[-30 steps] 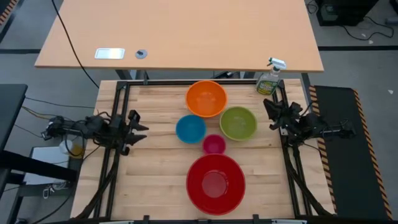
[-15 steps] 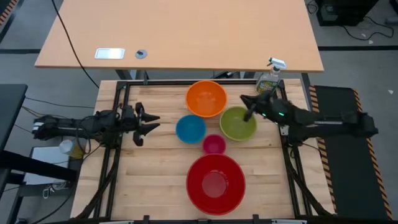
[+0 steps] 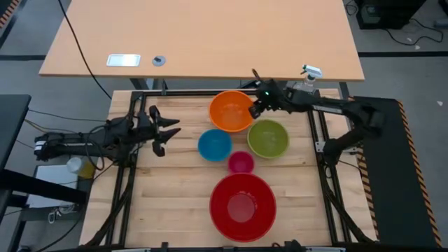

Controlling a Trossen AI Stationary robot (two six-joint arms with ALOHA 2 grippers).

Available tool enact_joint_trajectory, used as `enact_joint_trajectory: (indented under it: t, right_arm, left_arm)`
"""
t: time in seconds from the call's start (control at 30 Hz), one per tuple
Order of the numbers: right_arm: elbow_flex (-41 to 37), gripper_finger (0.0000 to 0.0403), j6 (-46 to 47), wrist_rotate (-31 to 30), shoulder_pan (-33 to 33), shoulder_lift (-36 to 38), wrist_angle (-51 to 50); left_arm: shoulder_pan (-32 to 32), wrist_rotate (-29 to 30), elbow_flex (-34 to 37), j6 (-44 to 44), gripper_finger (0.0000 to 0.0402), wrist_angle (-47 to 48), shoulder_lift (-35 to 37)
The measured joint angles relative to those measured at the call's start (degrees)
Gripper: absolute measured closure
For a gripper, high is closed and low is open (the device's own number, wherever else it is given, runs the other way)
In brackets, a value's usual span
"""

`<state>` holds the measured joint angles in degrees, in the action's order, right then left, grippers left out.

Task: Nest bowls inside each other
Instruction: Stack the orange bowl on top of the red bowl

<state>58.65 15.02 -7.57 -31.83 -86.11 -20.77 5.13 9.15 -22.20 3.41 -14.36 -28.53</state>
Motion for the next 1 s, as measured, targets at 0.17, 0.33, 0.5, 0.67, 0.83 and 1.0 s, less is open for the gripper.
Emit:
enact_joint_trajectory:
  t: [0.17, 0.33, 0.5, 0.67, 0.83, 1.0]
  right_arm:
    - [6.3, 0.0128, 1.2, 3.0, -1.6, -7.5, -6.4]
    - [13.6, 0.0120, 1.9, -1.5, -2.0, -13.7, -16.2]
    - [16.4, 0.0153, 1.9, 1.5, -2.0, -18.6, -16.1]
    - [17.4, 0.0213, 1.1, 1.7, -2.7, -23.0, -16.1]
    - [17.6, 0.0284, 2.4, 2.6, -3.3, -24.5, -14.6]
    - [17.7, 0.0357, 4.1, 5.2, -4.0, -23.0, -12.9]
  left_arm:
    - [0.5, 0.0, 0.0, 1.5, 0.0246, -2.1, 0.0]
    - [0.5, -0.1, 0.0, 1.6, 0.0246, -2.9, 0.0]
    - [1.2, -0.1, 0.0, 0.0, 0.0246, -4.1, 0.0]
    - [1.9, -0.1, 0.0, 0.0, 0.0246, -4.1, 0.0]
    - [1.8, -0.1, 0.0, -0.2, 0.0246, -4.1, 0.0]
    - [1.8, -0.1, 0.0, -0.2, 0.0246, -4.3, 0.0]
